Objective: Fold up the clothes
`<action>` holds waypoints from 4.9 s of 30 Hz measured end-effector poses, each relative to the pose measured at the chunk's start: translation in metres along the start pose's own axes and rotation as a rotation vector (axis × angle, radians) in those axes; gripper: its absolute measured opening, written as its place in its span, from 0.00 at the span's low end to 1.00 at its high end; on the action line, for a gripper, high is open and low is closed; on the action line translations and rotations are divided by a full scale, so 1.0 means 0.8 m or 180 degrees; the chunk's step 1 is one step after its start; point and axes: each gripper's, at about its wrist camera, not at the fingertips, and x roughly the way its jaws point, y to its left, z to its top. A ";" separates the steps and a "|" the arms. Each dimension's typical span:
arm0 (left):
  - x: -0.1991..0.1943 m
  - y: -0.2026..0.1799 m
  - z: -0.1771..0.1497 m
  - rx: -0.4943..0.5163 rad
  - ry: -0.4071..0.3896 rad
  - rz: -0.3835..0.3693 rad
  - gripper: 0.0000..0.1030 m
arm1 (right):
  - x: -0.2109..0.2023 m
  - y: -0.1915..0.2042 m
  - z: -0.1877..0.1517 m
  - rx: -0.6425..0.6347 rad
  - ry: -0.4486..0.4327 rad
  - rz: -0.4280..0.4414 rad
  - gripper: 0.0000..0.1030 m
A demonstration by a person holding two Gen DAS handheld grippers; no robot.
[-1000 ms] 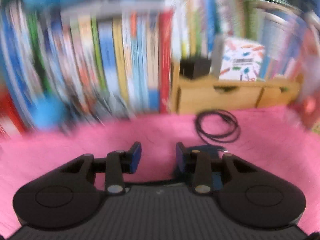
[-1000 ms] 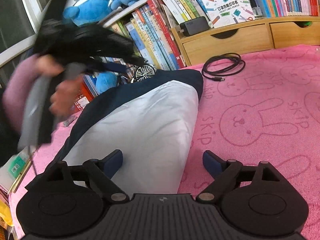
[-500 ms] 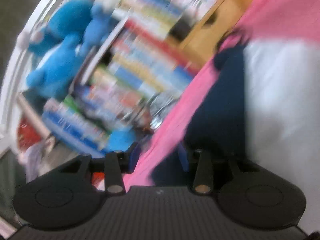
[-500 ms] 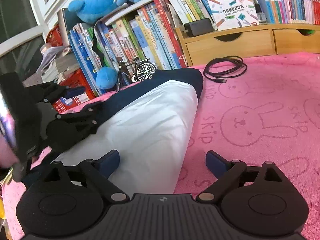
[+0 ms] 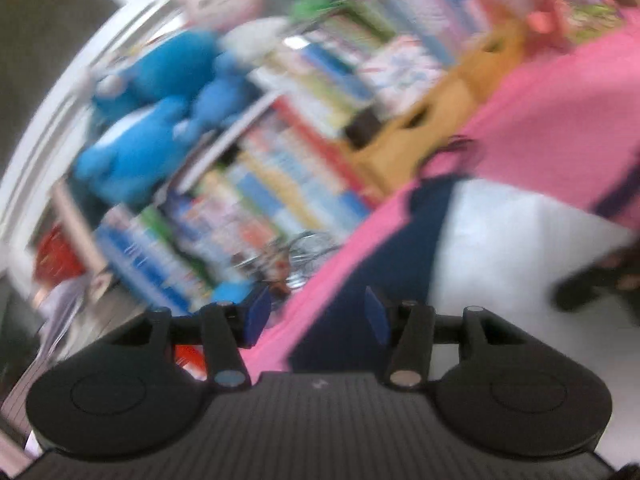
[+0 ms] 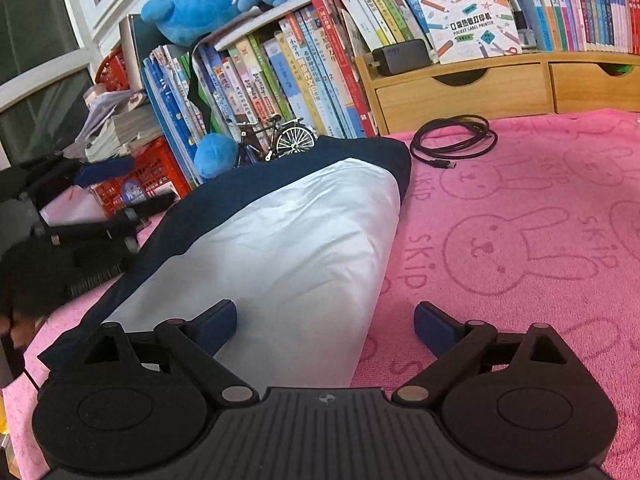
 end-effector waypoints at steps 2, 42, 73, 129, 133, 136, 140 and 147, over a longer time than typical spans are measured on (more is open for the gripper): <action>0.018 -0.007 -0.017 0.0078 0.0150 0.0033 0.50 | 0.000 0.000 0.000 -0.0001 -0.0002 0.0002 0.94; -0.135 0.130 -0.187 -0.2692 0.0469 -0.0709 0.56 | -0.129 0.099 -0.099 -0.1039 -0.0166 -0.0411 0.94; -0.103 0.113 -0.206 -0.3510 0.0592 -0.1859 0.51 | -0.055 -0.034 0.008 0.1157 0.0047 -0.0250 0.84; -0.105 0.126 -0.224 -0.3599 0.0722 -0.1489 0.58 | -0.046 0.266 -0.152 -0.2333 -0.0514 -0.1075 0.35; -0.094 0.122 -0.219 -0.3791 0.0693 -0.1650 0.61 | -0.051 0.254 -0.129 -0.2207 -0.0620 -0.1193 0.34; -0.076 0.124 -0.223 -0.4191 0.0685 -0.1857 0.61 | -0.057 0.250 -0.124 -0.2166 -0.0647 -0.1151 0.34; -0.053 0.132 -0.235 -0.4757 0.0700 -0.1947 0.60 | -0.055 0.251 -0.128 -0.2275 -0.0613 -0.1143 0.35; -0.044 0.136 -0.238 -0.4951 0.0757 -0.1829 0.46 | -0.046 0.264 -0.166 -0.2653 -0.0276 -0.0900 0.40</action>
